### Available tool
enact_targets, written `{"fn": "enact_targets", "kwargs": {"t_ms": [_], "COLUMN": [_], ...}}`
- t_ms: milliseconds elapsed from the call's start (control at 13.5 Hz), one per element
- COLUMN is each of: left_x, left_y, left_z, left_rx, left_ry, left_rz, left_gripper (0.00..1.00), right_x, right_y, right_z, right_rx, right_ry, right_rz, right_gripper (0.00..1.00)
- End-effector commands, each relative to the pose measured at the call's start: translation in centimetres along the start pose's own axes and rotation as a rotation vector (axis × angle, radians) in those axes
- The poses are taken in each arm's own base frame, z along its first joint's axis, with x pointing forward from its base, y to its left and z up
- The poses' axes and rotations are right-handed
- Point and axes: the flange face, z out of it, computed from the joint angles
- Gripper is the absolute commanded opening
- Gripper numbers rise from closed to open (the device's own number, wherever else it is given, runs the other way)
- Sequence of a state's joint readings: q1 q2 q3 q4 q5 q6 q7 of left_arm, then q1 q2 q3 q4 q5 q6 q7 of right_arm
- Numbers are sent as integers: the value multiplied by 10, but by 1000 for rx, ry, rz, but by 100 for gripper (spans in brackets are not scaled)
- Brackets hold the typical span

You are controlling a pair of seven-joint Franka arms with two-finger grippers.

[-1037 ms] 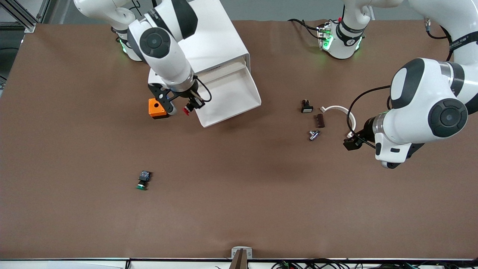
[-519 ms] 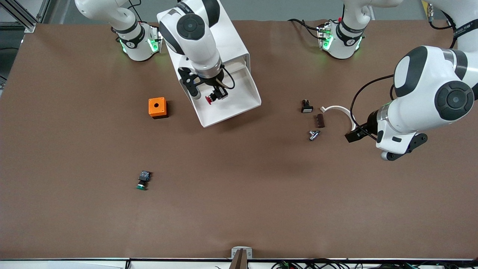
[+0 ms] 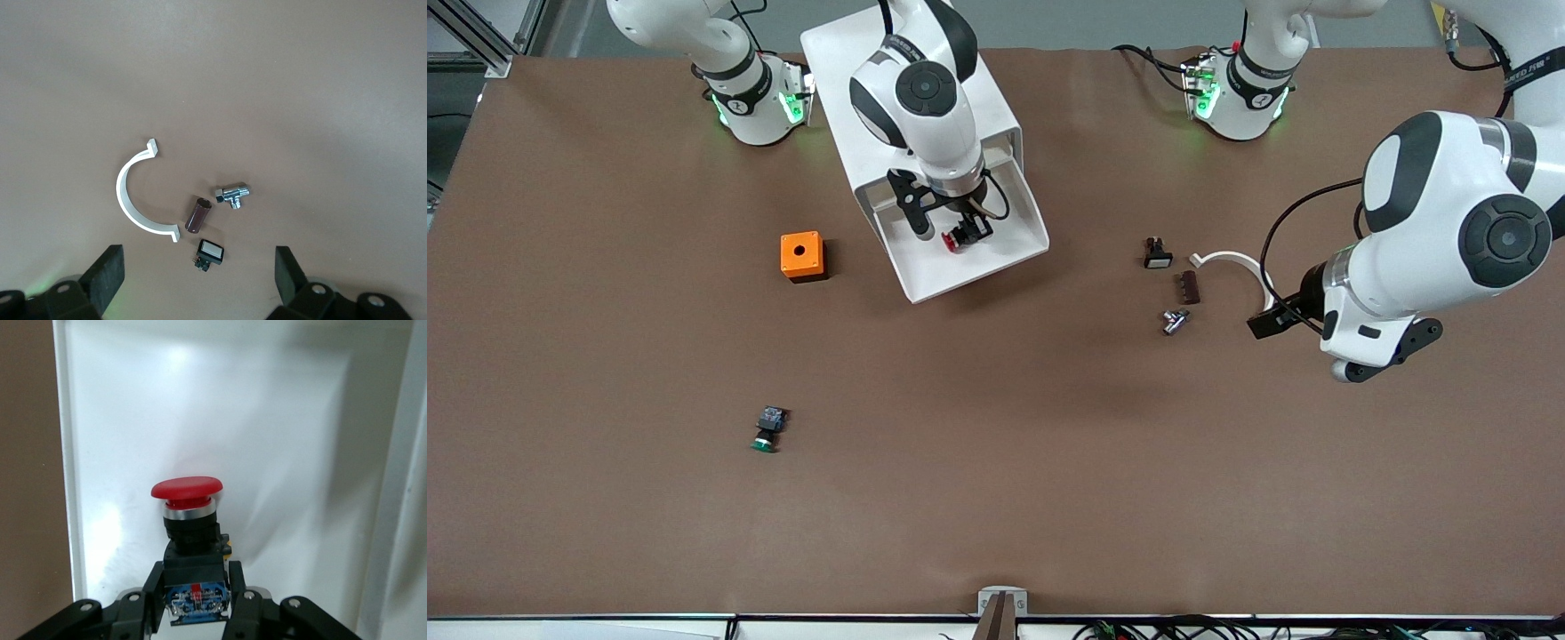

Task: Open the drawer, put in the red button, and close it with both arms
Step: 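Release the button in the drawer while the left gripper approaches the drawer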

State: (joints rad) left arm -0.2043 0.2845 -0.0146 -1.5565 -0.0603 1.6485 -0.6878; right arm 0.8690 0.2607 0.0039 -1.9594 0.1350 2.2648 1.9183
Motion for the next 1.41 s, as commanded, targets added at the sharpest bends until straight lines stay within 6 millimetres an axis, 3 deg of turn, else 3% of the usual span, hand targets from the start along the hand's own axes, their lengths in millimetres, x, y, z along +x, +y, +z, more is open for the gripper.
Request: {"fn": "enact_targets", "kwargs": {"t_ms": [0, 74, 148, 222, 296, 593, 889, 1111, 1333], "left_x": [-4, -4, -5, -5, -9, -32, -70, -97, -134], "left_y": [-1, 1, 4, 9, 21, 72, 129, 164, 205], "left_z": [2, 2, 3, 6, 12, 42, 82, 111, 138], "left_rx": [14, 14, 9, 1, -7, -19, -12, -37, -106], "left_ry": [18, 19, 23, 30, 30, 43, 39, 25, -14], "left_rz": [24, 27, 30, 37, 54, 117, 113, 148, 115], "left_gripper": [99, 99, 99, 99, 99, 99, 99, 99, 99], "right_x": [-4, -3, -2, -7, -10, -8, 31, 81, 161], "right_y": [0, -2, -6, -8, -14, -30, -58, -76, -85], "right_z": [-4, -4, -5, -2, -2, -20, -65, -107, -149], "right_rx": [4, 1, 6, 5, 11, 40, 2, -59, -121], "right_ry": [-9, -8, -10, -10, -12, -19, -12, -11, -33], "right_rz": [23, 24, 27, 22, 21, 4, -114, -241, -376], "right_gripper": [1, 11, 43, 87, 100, 100, 100, 100, 100]}}
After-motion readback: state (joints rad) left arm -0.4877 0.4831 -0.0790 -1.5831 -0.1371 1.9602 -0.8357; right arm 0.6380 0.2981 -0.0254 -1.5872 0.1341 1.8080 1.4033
